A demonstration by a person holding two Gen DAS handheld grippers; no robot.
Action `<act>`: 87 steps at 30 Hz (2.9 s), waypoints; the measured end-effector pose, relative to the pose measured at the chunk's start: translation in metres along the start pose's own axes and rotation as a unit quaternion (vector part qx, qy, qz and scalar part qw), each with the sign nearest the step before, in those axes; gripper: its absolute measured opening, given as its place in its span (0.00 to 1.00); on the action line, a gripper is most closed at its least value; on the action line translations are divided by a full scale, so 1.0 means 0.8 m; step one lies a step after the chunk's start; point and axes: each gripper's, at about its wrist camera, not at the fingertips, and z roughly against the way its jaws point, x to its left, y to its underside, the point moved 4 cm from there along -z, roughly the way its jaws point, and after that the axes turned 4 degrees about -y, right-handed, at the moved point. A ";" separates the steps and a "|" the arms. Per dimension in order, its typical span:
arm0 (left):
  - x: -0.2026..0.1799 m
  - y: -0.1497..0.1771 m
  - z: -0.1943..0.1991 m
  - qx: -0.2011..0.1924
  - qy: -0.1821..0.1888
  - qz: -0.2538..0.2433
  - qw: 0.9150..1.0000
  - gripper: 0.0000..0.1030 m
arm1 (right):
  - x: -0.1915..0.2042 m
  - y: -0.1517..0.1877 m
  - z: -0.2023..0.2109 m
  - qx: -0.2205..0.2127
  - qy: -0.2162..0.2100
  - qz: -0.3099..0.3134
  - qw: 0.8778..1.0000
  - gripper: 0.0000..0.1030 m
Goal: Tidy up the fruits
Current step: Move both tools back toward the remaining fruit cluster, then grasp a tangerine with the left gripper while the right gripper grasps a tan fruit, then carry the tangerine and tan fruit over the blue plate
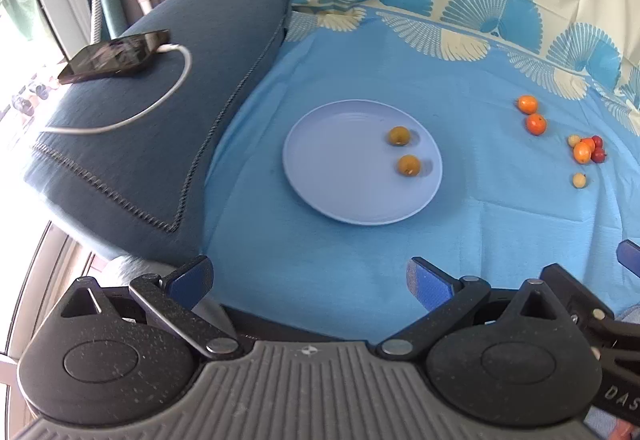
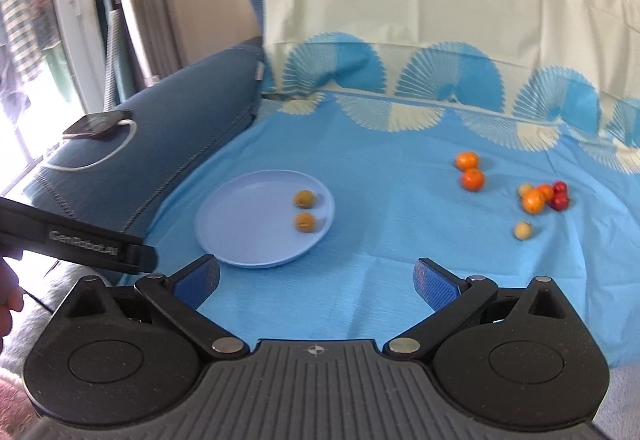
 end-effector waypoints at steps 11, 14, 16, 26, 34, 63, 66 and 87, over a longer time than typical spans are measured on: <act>-0.118 -0.081 -0.044 0.001 0.037 -0.043 0.998 1.00 | -0.150 -0.002 -0.033 -0.018 0.118 -0.056 0.991 0.99; -0.166 -0.105 -0.065 0.000 0.055 -0.062 0.997 1.00 | -0.196 -0.005 -0.058 -0.016 0.137 -0.053 0.989 0.99; -0.203 -0.125 -0.085 -0.002 0.067 -0.076 0.995 1.00 | -0.227 -0.007 -0.078 -0.019 0.150 -0.047 0.987 0.99; -0.386 -0.208 -0.217 0.016 0.111 -0.133 0.985 1.00 | -0.334 -0.007 -0.204 0.006 0.123 0.008 0.992 0.98; -0.474 -0.228 -0.301 0.028 0.134 -0.159 0.978 1.00 | -0.349 0.012 -0.236 0.024 0.062 0.034 0.997 0.82; -0.243 -0.134 -0.096 0.023 0.090 -0.114 0.989 0.39 | -0.257 -0.013 -0.078 -0.048 0.073 -0.056 0.995 0.26; -0.191 -0.109 -0.062 0.023 0.079 -0.097 0.992 0.39 | -0.201 -0.010 -0.045 -0.039 0.029 -0.054 0.997 0.26; 0.013 0.016 0.057 -0.019 0.076 0.015 0.997 0.40 | 0.050 0.004 0.087 -0.055 -0.078 0.135 0.986 0.26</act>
